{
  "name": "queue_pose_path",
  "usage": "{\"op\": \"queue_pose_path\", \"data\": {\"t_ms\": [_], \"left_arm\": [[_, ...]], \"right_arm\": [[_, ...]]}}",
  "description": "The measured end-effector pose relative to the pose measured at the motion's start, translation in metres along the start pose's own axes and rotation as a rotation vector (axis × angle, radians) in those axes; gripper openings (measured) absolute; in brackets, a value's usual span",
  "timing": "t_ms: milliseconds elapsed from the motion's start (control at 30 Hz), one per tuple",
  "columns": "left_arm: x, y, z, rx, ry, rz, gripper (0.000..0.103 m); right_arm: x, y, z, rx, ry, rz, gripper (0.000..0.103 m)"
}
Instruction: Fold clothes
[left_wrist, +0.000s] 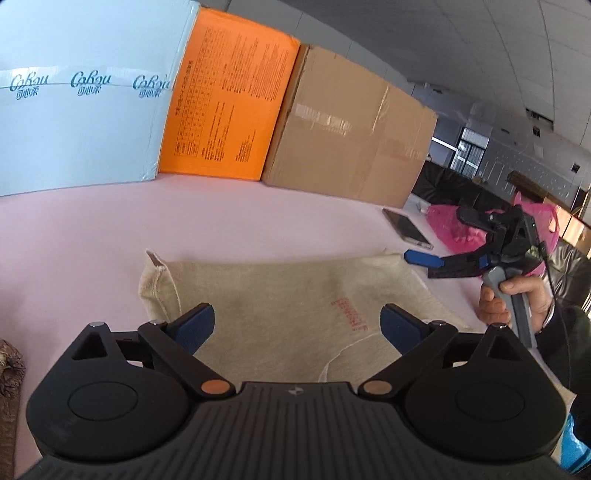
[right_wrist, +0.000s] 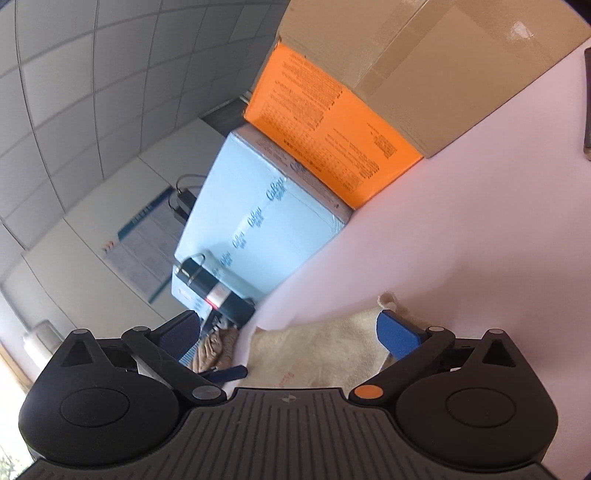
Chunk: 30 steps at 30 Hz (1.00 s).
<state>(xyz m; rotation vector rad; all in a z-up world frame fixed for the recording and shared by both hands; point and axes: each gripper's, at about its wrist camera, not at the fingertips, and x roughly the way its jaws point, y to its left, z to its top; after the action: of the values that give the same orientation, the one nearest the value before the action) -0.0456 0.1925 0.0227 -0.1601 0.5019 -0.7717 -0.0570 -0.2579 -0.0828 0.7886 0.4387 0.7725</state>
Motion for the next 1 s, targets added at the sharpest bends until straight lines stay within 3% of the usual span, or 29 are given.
{"op": "queue_pose_path", "data": {"t_ms": [133,300,400,567,733,867,1000], "left_arm": [[-0.012,-0.002,0.002,0.024,-0.093,0.021,0.096],[-0.025,-0.007,0.01,0.0,-0.09,0.125,0.096],[-0.055,-0.014,0.009,-0.006,-0.11,0.162,0.096],[-0.118,-0.031,-0.011,0.088,-0.11,0.262,0.097],[-0.16,-0.048,-0.042,0.177,-0.094,0.321,0.097],[-0.181,-0.059,-0.067,0.241,-0.085,0.281,0.097],[-0.196,-0.082,-0.093,0.43,-0.057,0.239,0.097]], "right_arm": [[-0.007,-0.004,0.003,0.021,-0.041,0.027,0.103],[-0.01,-0.004,0.002,0.026,-0.068,-0.008,0.103],[-0.028,0.0,-0.003,0.016,-0.156,-0.044,0.103],[-0.069,0.014,-0.02,0.032,-0.186,-0.084,0.103],[-0.113,0.063,-0.054,-0.122,-0.067,-0.091,0.103],[-0.14,0.1,-0.085,-0.327,0.008,-0.165,0.103],[-0.166,0.134,-0.122,-0.684,0.02,-0.279,0.103]]}}
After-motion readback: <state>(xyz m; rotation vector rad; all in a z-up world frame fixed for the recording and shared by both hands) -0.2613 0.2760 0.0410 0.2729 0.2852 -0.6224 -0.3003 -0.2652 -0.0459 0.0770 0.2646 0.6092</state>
